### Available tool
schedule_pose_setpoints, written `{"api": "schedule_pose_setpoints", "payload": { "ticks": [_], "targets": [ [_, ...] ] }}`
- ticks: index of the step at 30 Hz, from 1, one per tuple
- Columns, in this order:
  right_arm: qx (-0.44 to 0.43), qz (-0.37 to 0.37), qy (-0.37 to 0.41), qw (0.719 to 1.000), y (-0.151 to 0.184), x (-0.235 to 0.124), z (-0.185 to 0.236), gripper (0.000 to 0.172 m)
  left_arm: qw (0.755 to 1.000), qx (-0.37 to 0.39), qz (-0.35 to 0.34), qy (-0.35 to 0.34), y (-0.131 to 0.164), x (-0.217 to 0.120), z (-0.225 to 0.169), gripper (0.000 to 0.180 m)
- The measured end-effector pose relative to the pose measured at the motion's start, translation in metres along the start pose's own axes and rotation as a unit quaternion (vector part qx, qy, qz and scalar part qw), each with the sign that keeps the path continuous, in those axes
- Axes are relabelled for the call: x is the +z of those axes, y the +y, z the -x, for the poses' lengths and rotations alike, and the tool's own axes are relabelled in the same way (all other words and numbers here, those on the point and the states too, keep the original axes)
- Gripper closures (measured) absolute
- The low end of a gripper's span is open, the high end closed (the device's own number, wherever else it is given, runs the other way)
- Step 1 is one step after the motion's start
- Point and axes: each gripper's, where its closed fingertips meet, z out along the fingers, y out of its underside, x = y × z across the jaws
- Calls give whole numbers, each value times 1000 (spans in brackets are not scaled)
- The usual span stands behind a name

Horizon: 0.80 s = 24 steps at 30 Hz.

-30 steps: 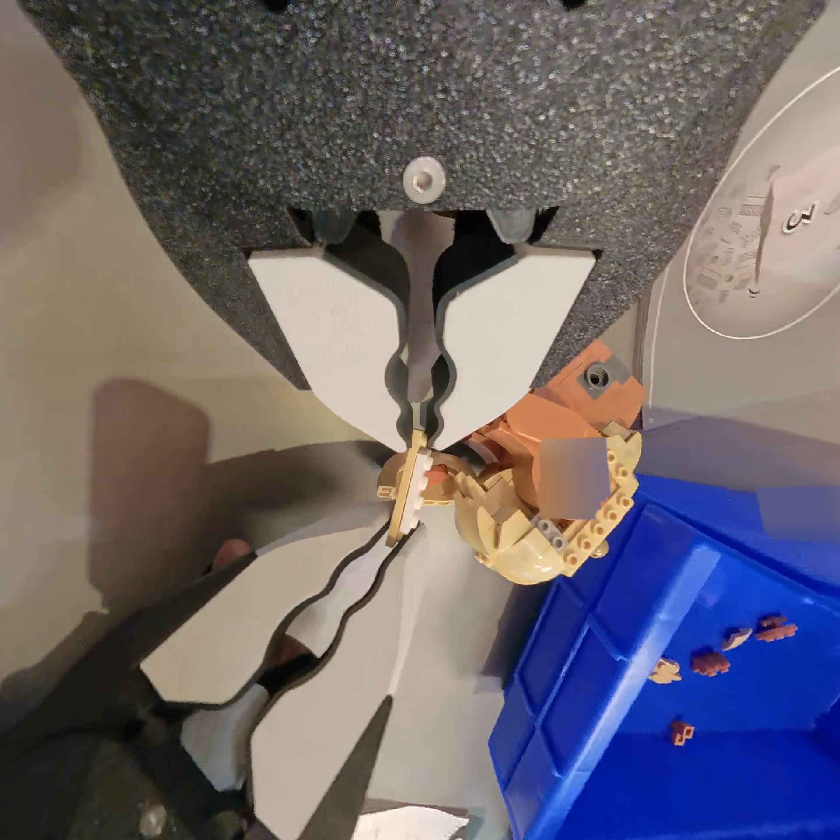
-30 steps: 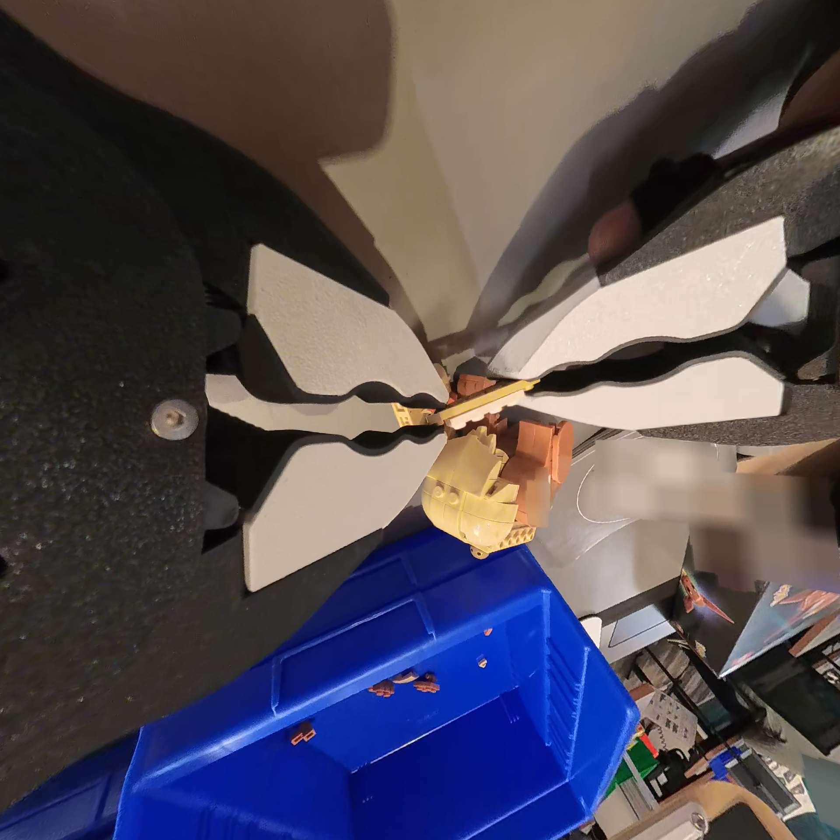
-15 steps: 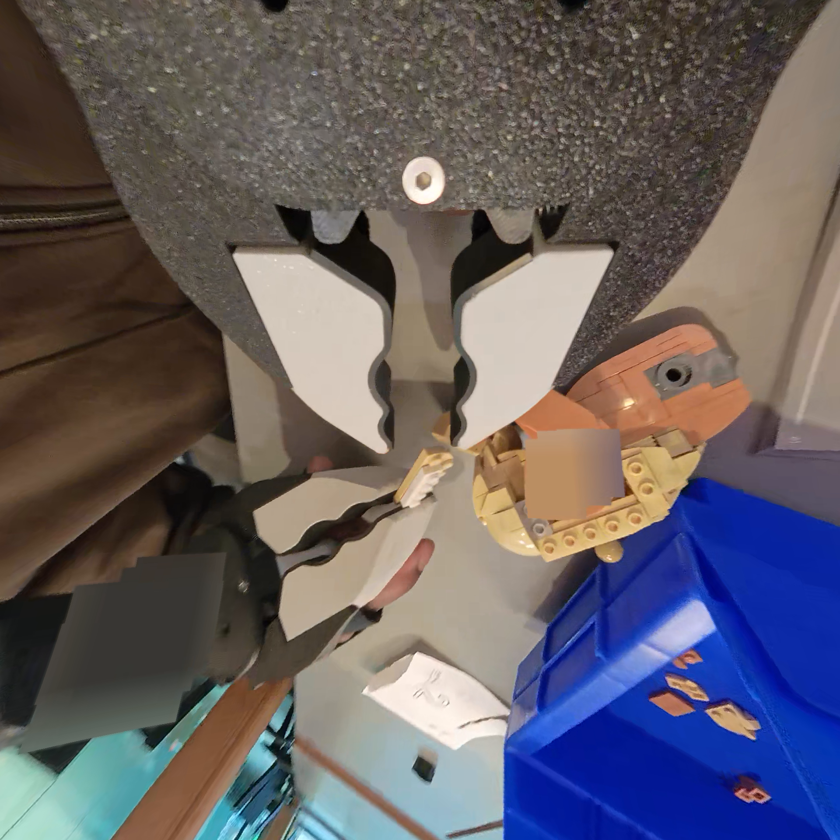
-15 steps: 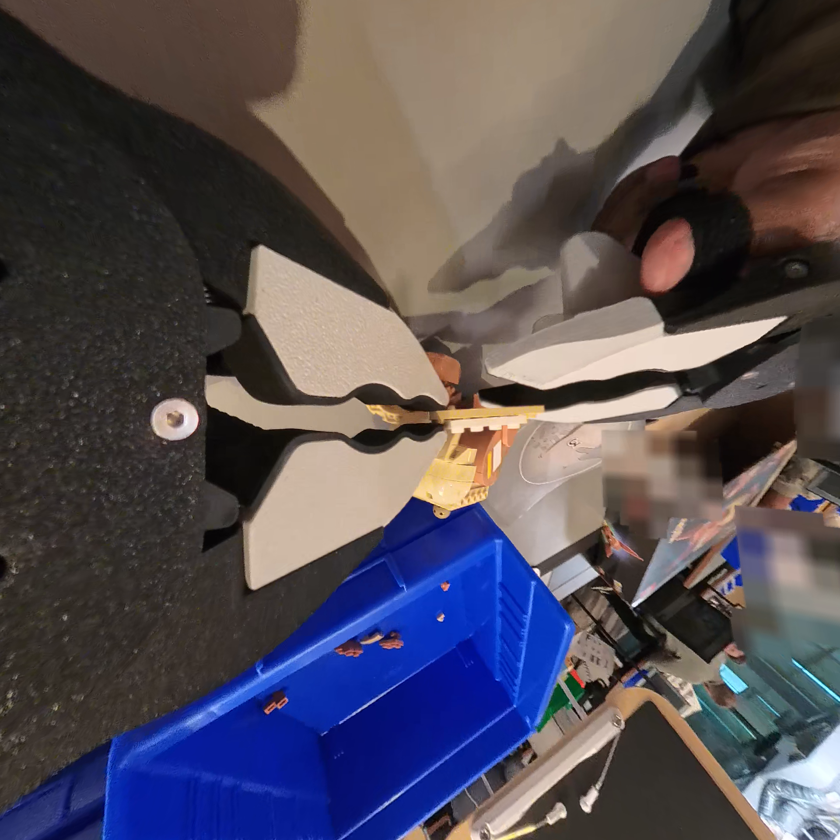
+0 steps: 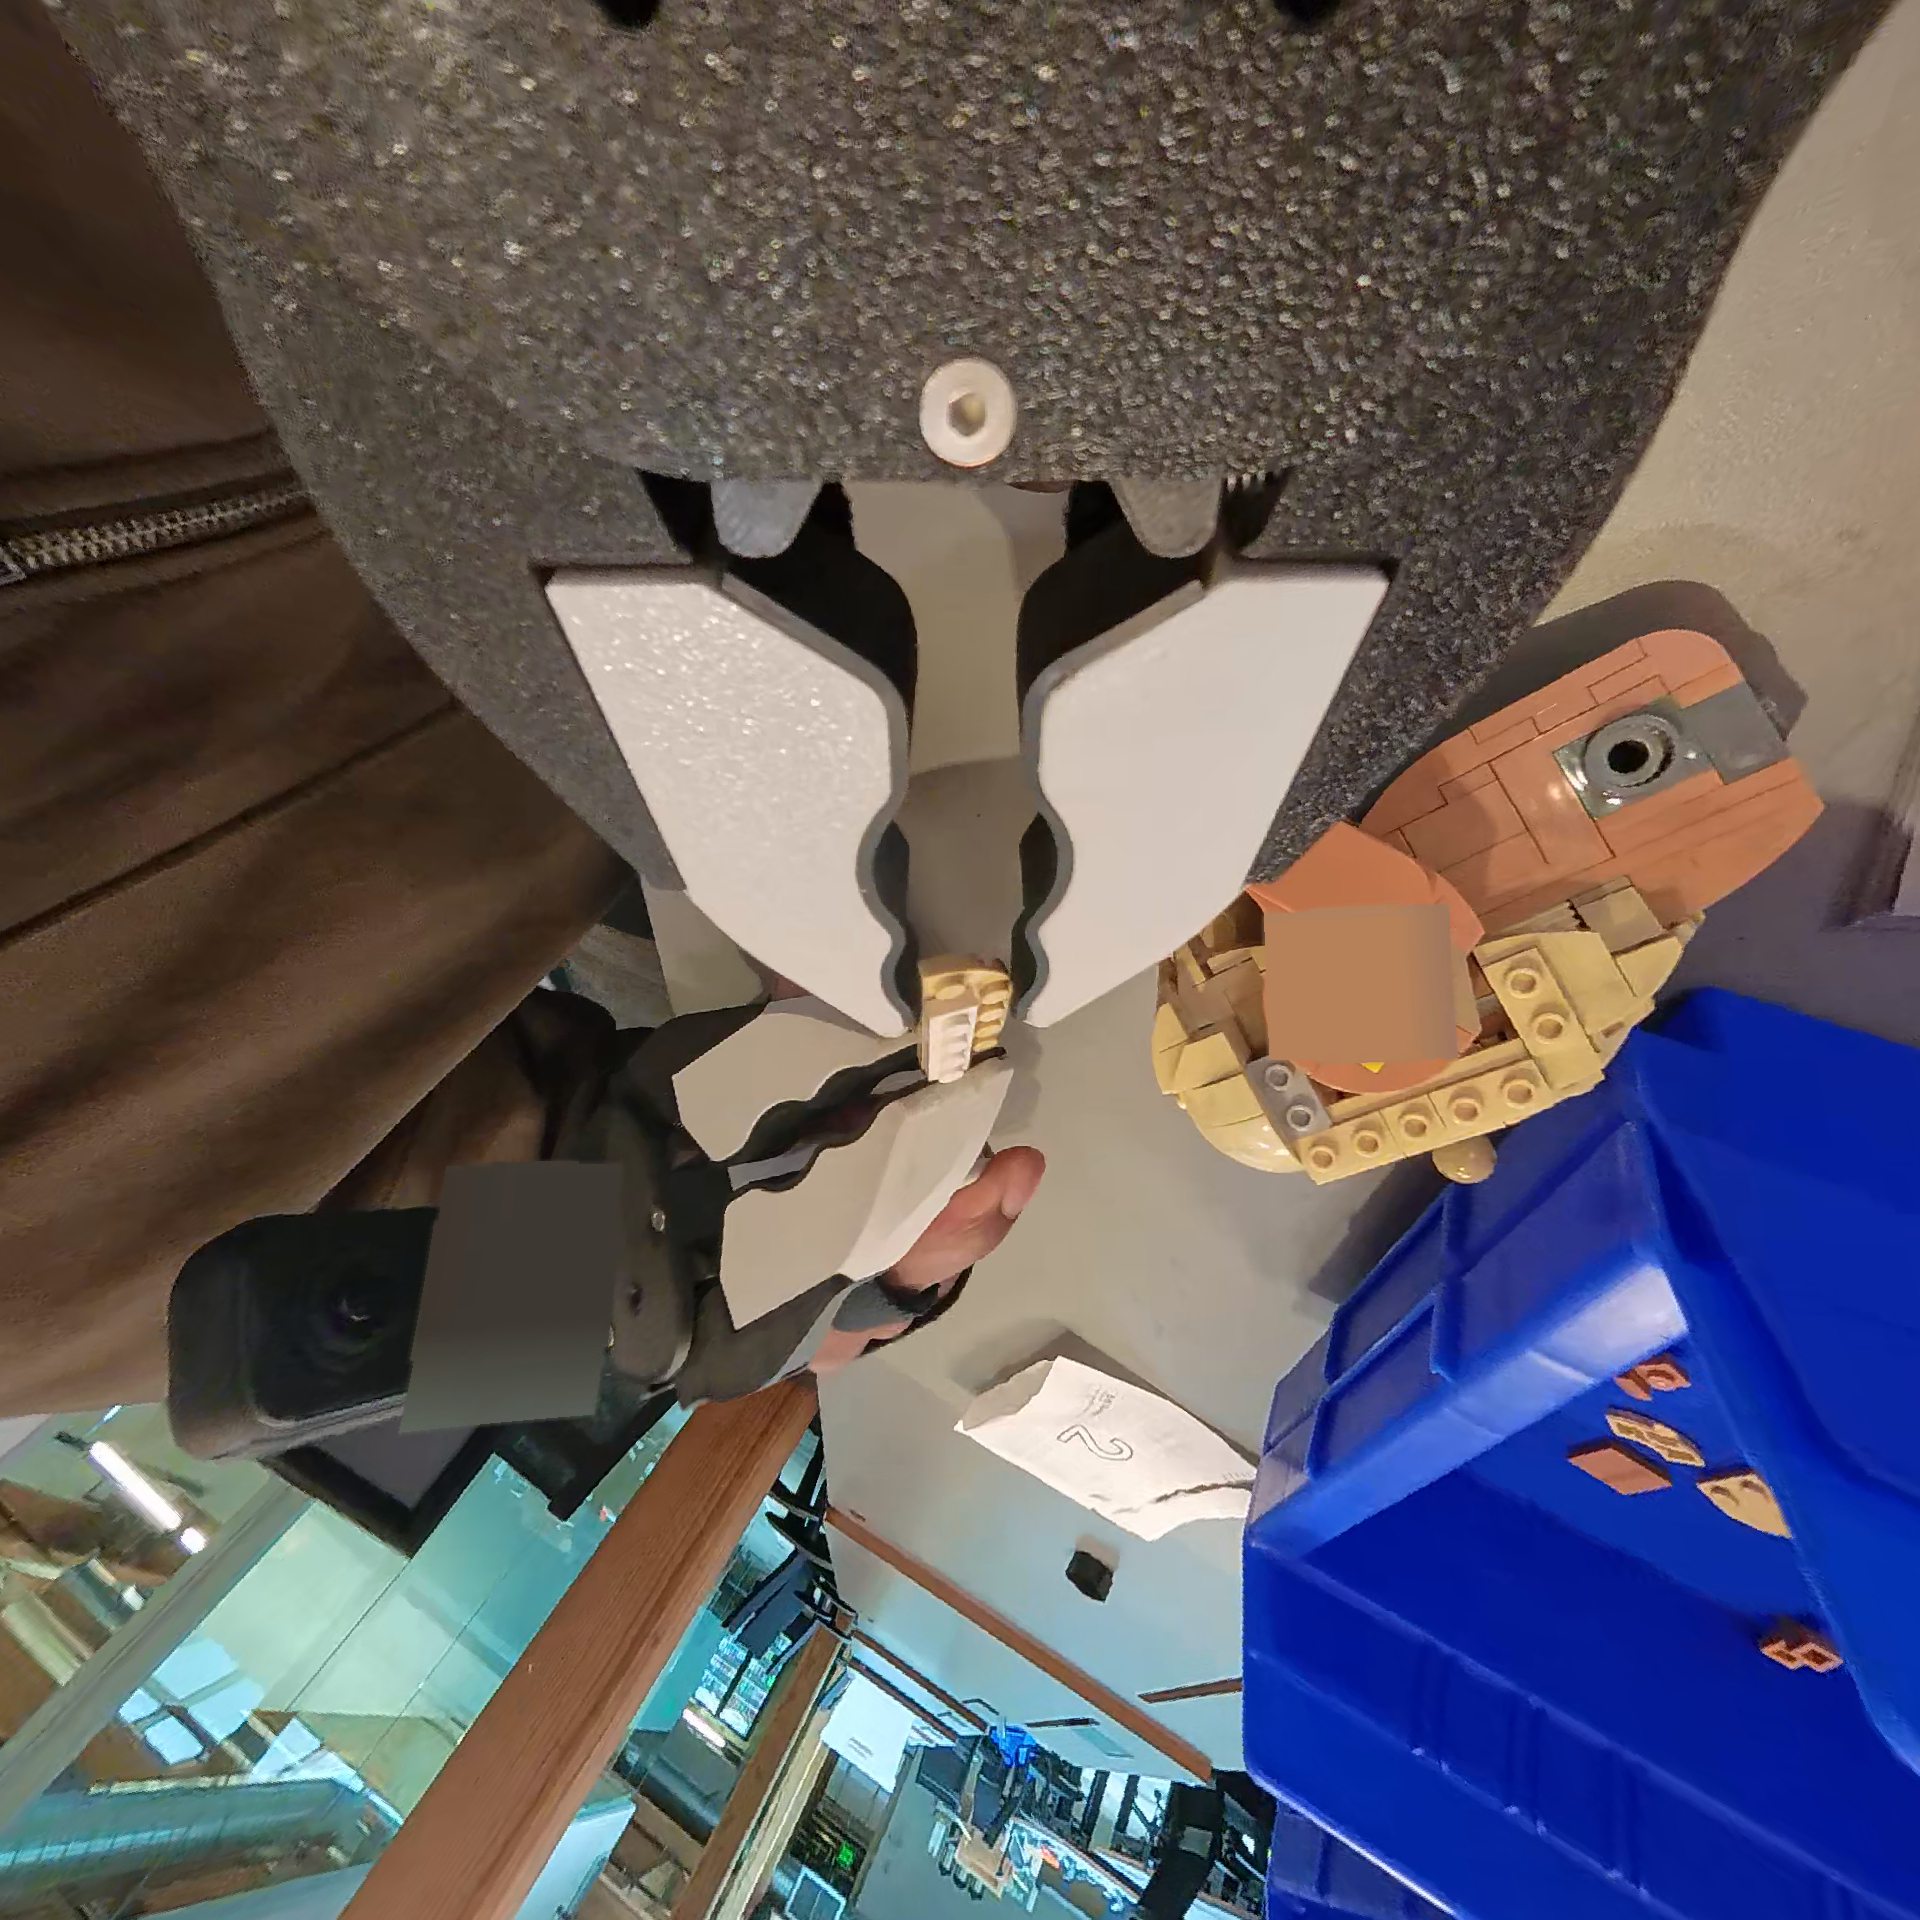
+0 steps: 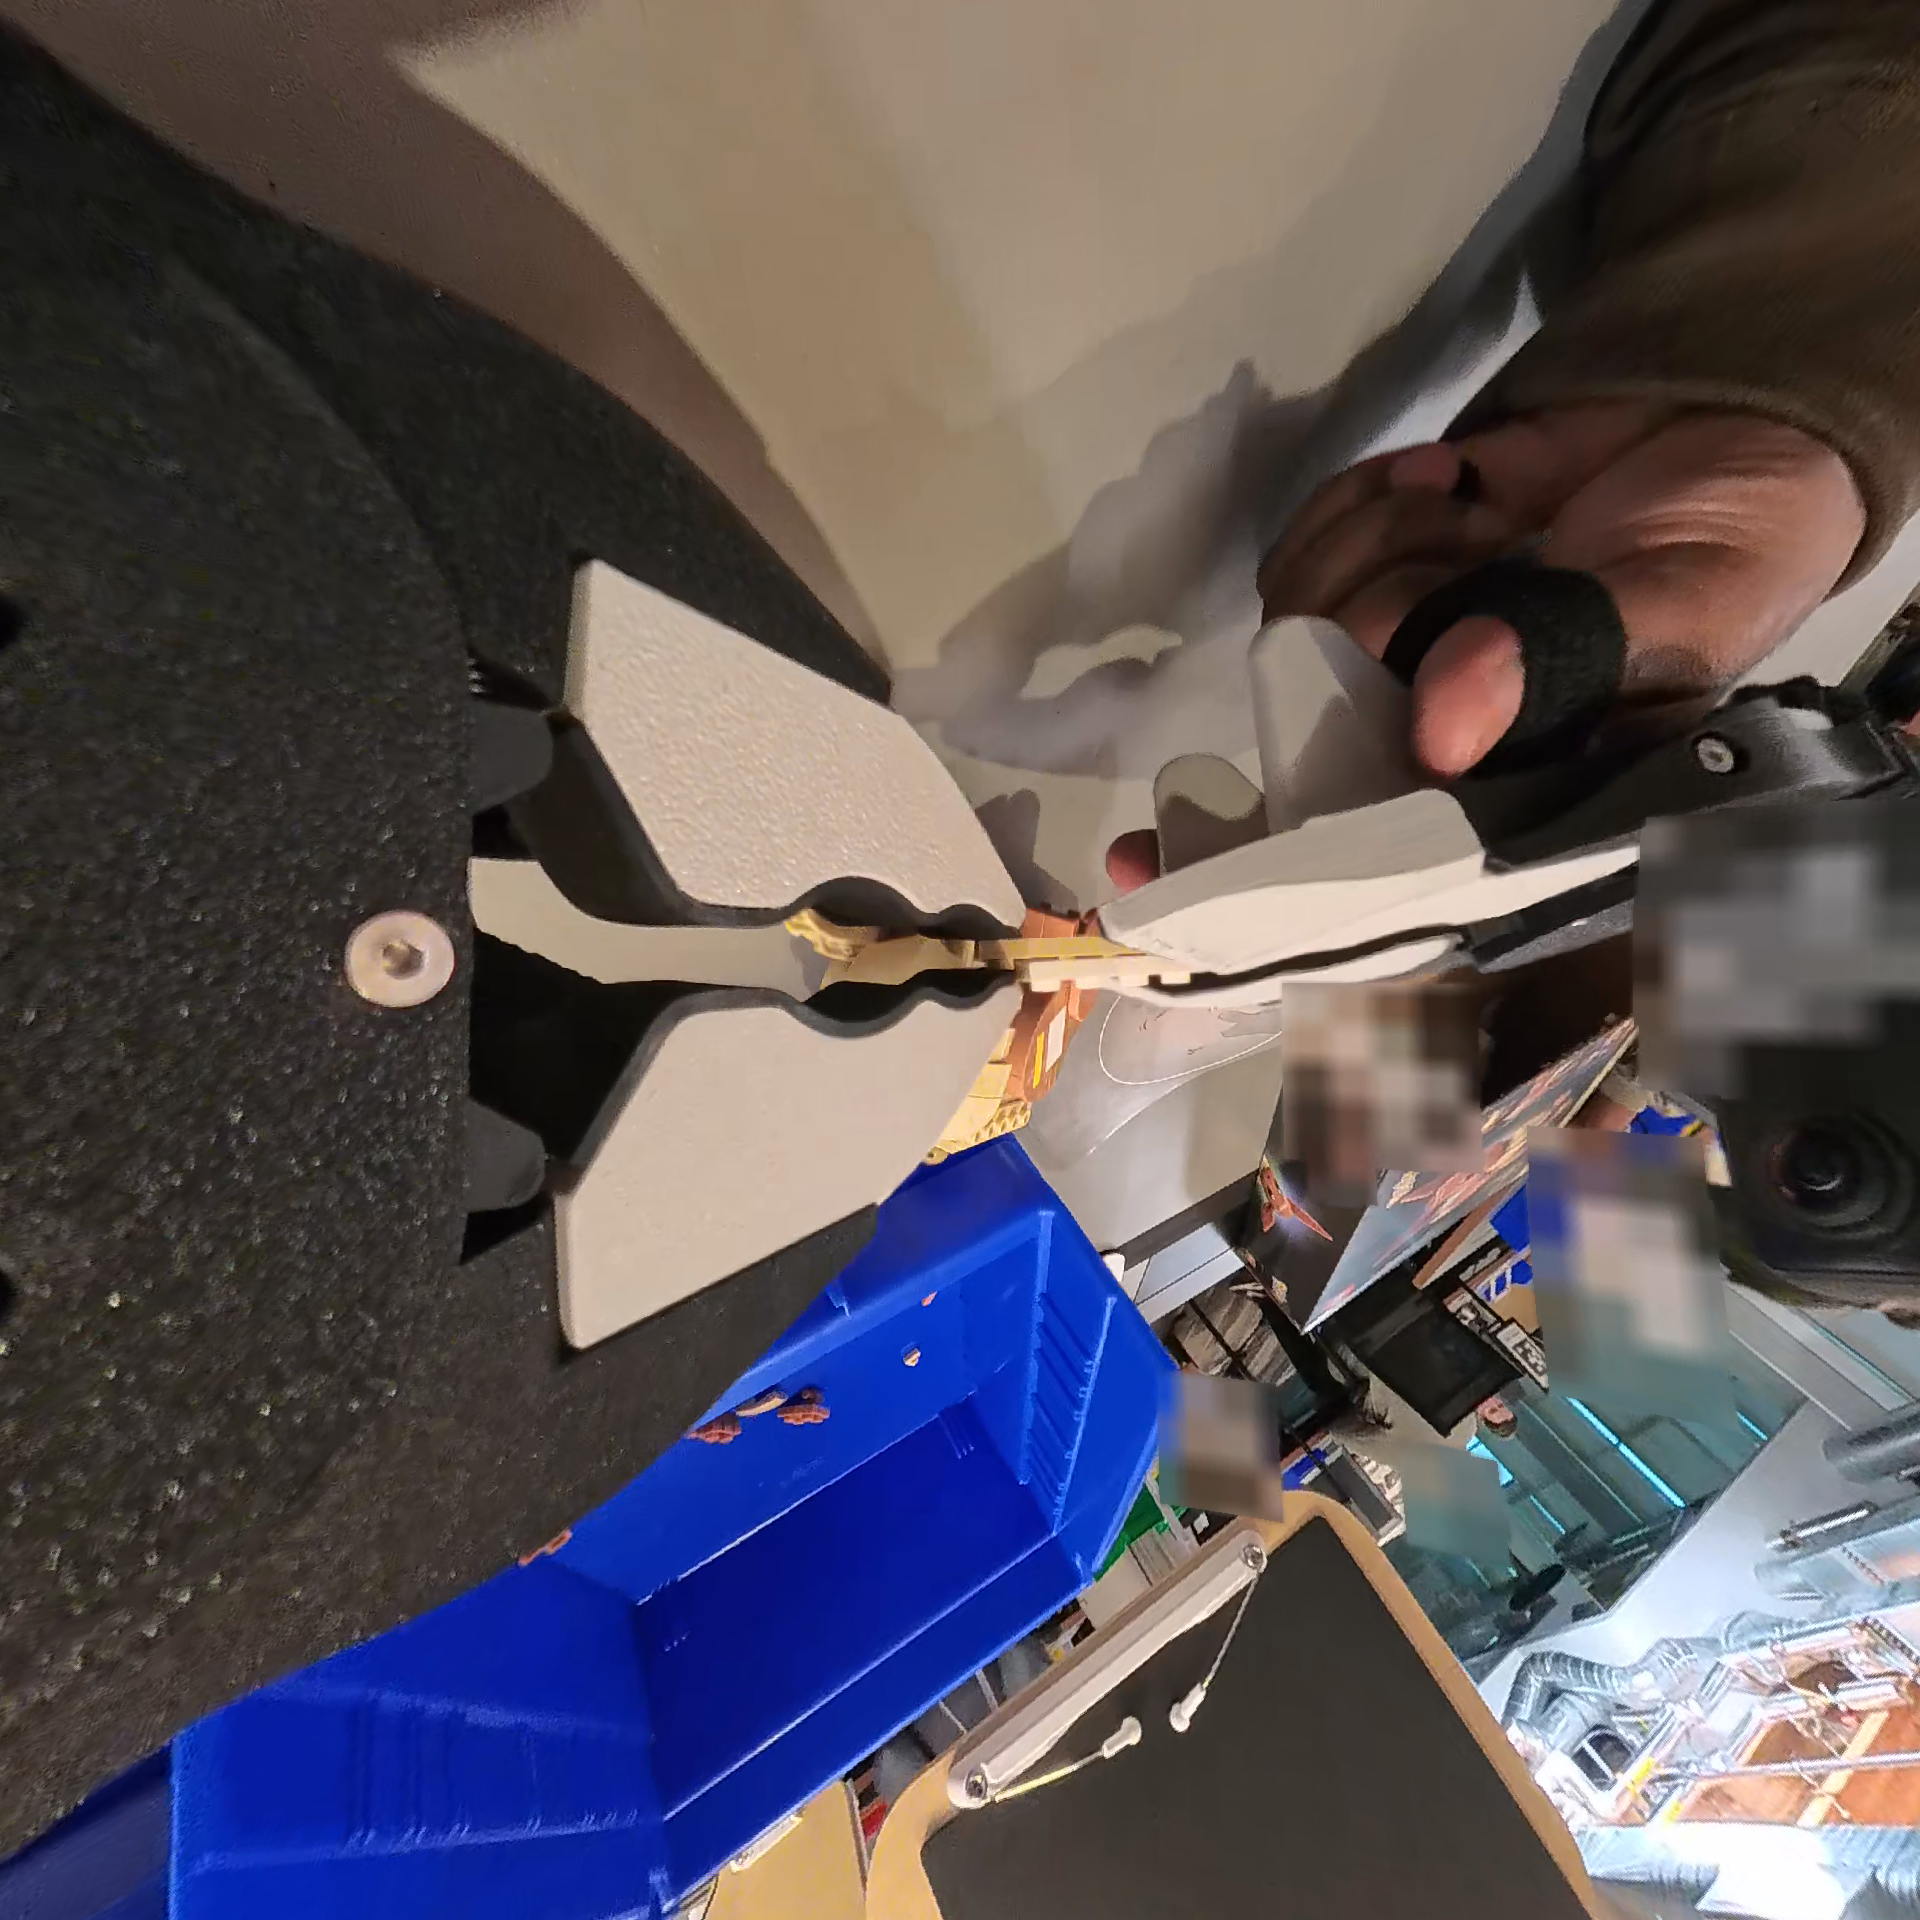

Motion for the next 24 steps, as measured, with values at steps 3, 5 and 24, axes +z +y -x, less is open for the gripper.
{"api": "schedule_pose_setpoints", "payload": {
  "ticks": [3,5,24],
  "targets": [
    [26,-6,-37,999,1,0,5,166,998,60,19,-17,3,0,0,164],
    [57,-15,-73,996,1,-1,9,163,991,123,36,-33,5,-1,-1,164],
    [32,-1,-148,989,5,-4,35,163,859,469,169,-119,39,5,5,164]
  ]
}}
